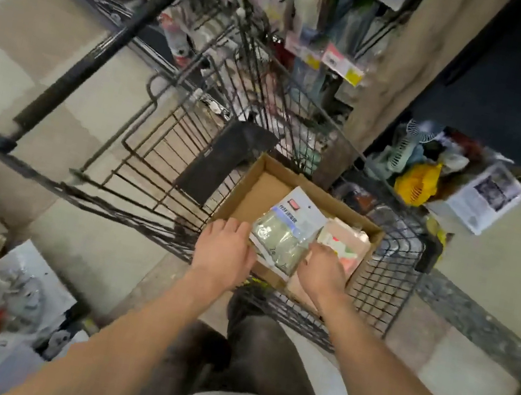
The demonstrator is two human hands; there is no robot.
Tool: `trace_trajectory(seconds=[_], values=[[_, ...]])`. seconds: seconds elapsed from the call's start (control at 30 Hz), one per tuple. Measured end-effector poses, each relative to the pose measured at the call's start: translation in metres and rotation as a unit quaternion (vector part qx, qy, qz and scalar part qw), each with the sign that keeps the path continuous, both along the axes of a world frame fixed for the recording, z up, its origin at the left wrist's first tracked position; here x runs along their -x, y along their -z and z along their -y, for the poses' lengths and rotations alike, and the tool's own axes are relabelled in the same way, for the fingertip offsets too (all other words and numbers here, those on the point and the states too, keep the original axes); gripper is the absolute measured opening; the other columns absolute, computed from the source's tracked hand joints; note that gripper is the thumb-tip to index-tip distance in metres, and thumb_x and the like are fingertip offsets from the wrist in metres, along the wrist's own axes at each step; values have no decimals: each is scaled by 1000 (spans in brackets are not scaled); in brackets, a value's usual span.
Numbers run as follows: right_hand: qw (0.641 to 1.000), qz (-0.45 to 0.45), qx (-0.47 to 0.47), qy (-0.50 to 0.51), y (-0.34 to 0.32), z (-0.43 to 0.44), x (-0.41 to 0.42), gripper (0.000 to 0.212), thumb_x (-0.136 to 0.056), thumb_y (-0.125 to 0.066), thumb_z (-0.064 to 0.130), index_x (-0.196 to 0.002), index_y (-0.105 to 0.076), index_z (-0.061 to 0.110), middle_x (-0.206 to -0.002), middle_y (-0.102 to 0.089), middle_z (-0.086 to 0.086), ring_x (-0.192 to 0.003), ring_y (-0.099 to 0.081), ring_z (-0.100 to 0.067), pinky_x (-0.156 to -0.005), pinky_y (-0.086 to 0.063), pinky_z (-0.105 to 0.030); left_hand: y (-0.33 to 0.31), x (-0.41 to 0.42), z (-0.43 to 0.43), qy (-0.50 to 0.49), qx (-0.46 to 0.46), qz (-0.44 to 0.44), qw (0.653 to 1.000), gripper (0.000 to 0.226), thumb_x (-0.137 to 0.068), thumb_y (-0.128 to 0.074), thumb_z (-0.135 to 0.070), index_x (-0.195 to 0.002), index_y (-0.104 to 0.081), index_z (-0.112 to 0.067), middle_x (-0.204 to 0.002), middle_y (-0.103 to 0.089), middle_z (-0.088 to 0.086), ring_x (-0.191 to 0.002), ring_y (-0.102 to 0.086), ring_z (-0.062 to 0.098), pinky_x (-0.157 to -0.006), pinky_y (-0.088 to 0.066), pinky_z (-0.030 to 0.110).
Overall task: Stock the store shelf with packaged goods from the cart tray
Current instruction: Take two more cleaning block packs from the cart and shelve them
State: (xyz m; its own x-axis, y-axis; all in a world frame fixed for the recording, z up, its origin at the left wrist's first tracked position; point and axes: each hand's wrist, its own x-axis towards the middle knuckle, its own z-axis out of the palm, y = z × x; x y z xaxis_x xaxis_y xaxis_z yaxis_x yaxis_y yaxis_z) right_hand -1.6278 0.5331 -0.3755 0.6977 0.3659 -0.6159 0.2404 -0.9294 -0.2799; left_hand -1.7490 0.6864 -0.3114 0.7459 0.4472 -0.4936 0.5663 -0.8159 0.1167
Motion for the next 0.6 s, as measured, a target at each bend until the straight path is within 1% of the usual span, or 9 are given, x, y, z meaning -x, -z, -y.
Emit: trace_trajectory(seconds=[0.13, 0.2, 0.3, 0.4, 0.5, 0.53, 0.6], values=[[999, -6, 31, 30, 20, -11, -14, 31, -93, -53, 24, -122, -63, 14, -117, -65, -10, -106, -63, -28, -83, -48, -32, 25, -28, -22, 35, 16, -42, 998, 44, -101, -44, -43, -136, -51, -17, -138, -59, 8, -129, -52, 31, -109, -39, 45], [998, -8, 44, 36, 37, -17, -19, 31, -93, -55, 23, -122, -62, 14, -117, -64, -10, -105, -63, -28, -86, -49, -33, 42, -38, -33, 46, 21, -54, 997, 45, -101, -46, -43, -138, -51, -17, -139, -58, 8, -132, -50, 31, -111, -38, 45], [997, -24, 62, 45, 66, -27, -23, 36, -94, -56, 25, -126, -60, 11, -123, -62, -13, -112, -60, -29, -96, -51, -35, 73, -51, -46, 78, 23, -75, 994, 45, -101, -47, -45, -138, -51, -18, -137, -58, 8, -130, -51, 31, -110, -39, 45], [995, -40, 59, 75, 100, -38, -23, 35, -94, -57, 27, -126, -61, 11, -123, -63, -13, -112, -61, -30, -96, -52, -37, 110, -63, -54, 129, 27, -97, 986, 46, -101, -47, -46, -136, -51, -18, -137, -59, 9, -129, -52, 31, -110, -40, 46], [984, -52, 75, 153, 144, -50, -28, 37, -96, -55, 34, -123, -61, 10, -123, -63, -14, -113, -61, -31, -94, -53, -38, 149, -74, -62, 159, 34, -111, 981, 44, -102, -46, -46, -135, -51, -17, -136, -60, 8, -128, -53, 32, -107, -42, 46], [977, -61, 73, 192, 160, -55, -29, 41, -97, -54, 37, -126, -58, 8, -127, -61, -16, -116, -60, -32, -96, -52, -38, 162, -78, -65, 160, 38, -111, 980, 43, -102, -46, -45, -135, -51, -18, -136, -60, 8, -128, -54, 32, -106, -43, 45], [959, -77, 65, 264, 191, -65, -32, 57, -98, -53, 48, -136, -50, 5, -136, -54, -18, -124, -55, -34, -102, -47, -39, 190, -84, -72, 160, 41, -119, 979, 42, -102, -48, -44, -135, -52, -19, -136, -59, 7, -128, -54, 31, -106, -44, 45]])
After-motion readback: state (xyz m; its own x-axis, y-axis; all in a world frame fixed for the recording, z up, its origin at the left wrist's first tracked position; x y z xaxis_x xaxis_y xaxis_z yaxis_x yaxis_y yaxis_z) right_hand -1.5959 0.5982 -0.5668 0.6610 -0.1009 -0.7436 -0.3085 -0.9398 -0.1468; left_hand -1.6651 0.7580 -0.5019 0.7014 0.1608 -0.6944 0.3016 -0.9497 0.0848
